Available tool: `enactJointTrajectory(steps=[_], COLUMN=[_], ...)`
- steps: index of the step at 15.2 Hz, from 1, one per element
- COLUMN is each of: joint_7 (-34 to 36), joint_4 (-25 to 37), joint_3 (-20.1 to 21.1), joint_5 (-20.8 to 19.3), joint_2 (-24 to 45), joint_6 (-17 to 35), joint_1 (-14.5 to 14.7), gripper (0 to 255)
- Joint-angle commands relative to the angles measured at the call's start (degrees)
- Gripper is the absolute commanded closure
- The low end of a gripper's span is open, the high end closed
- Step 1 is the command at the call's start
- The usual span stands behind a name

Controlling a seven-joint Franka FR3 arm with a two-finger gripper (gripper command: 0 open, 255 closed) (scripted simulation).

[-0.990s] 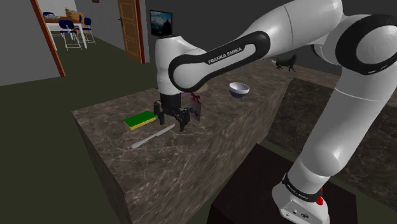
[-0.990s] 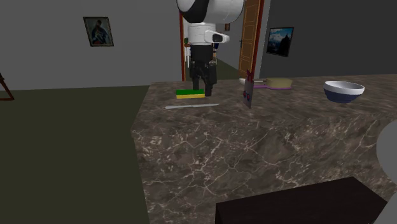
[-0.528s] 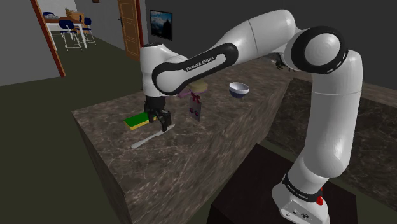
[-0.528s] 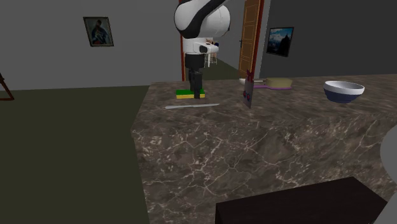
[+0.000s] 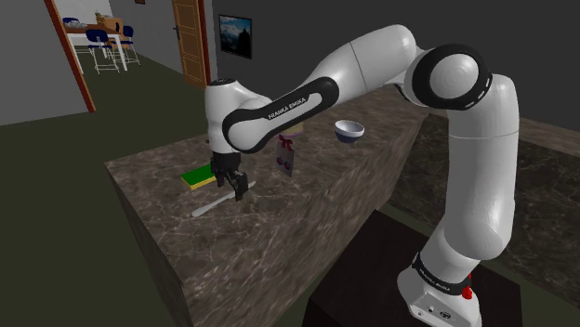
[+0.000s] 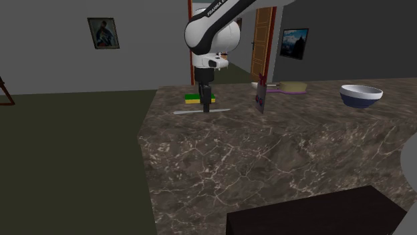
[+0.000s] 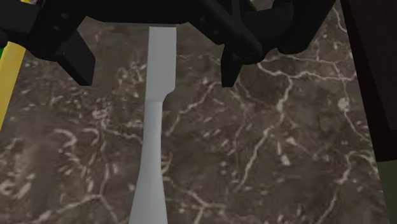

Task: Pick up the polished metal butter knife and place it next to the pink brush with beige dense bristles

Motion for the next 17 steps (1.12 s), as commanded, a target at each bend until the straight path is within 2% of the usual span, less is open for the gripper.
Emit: enactJointTrajectory(steps=[1,7,8,17], joint_7=[0.1,0.1,0.1,0.1], joint_4=[-0.3,-0.3,-0.3,-0.3], joint_3=[-0.1,-0.1,-0.1,-0.1], joint_5=[-0.2,-0.2,-0.2,-0.2], joint_2=[0.2,0.2,0.2,0.2], joint_6=[0.6,0.6,0.6,0.6], joint_1=[0.0,0.0,0.0,0.0], gripper=[0,0,255,255])
